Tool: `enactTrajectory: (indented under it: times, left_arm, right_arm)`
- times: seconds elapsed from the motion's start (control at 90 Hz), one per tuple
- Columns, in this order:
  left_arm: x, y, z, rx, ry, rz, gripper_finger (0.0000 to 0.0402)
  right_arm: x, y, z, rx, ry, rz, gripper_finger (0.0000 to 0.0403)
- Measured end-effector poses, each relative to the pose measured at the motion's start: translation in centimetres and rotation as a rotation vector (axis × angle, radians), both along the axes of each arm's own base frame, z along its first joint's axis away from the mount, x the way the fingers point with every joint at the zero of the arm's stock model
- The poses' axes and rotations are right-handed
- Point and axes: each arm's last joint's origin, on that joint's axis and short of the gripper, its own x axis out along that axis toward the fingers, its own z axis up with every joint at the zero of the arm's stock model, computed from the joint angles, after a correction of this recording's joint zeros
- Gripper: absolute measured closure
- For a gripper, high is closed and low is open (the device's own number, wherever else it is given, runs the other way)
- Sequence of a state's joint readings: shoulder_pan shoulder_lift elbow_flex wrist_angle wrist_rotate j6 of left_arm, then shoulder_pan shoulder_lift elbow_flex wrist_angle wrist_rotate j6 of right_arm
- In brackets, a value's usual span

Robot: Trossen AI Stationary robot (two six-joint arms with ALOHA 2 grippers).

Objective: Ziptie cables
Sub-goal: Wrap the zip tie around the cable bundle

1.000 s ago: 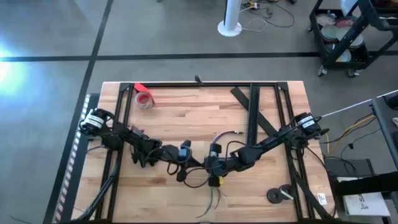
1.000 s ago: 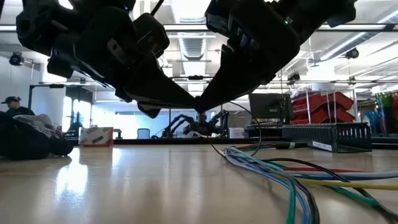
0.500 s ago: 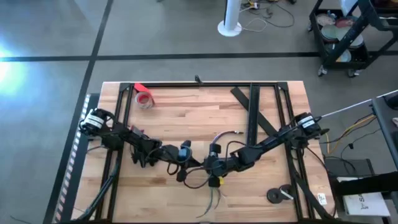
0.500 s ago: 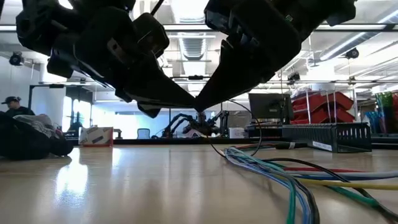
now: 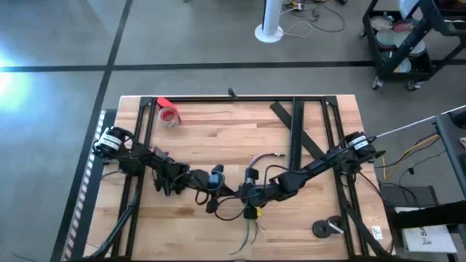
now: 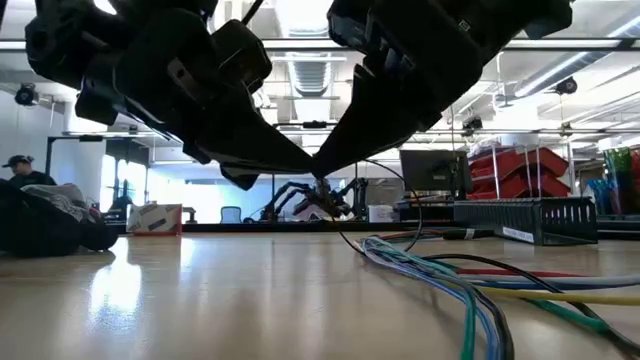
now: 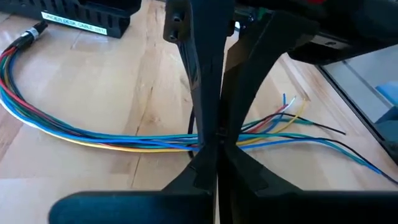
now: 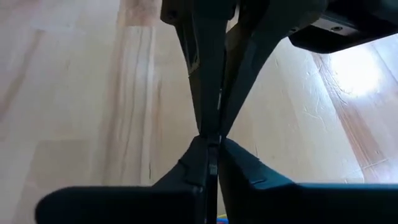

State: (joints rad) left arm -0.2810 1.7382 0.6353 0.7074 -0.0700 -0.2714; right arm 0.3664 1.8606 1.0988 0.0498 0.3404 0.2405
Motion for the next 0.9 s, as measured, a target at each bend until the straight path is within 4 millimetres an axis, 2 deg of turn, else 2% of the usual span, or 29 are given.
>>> enactTrajectory:
  times: [0.589,0.7,0.9]
  left_arm:
    - [-0.03,0.03,-0.08,0.001,0.002,0.001,0.0401]
    - [-0.03,0.01,-0.08,0.0,0.003,-0.002,0.0401]
    - [0.03,-0.05,-0.01,-0.003,0.002,-0.009,0.0401]
  right_arm:
    - [-0.46,0.28,-0.27,0.017,0.031,-0.028,0.0399]
    - [-0.37,0.32,-0.2,0.014,0.016,-0.016,0.038]
    - [0.0,0.44,0.25,0.01,-0.015,0.002,0.0323]
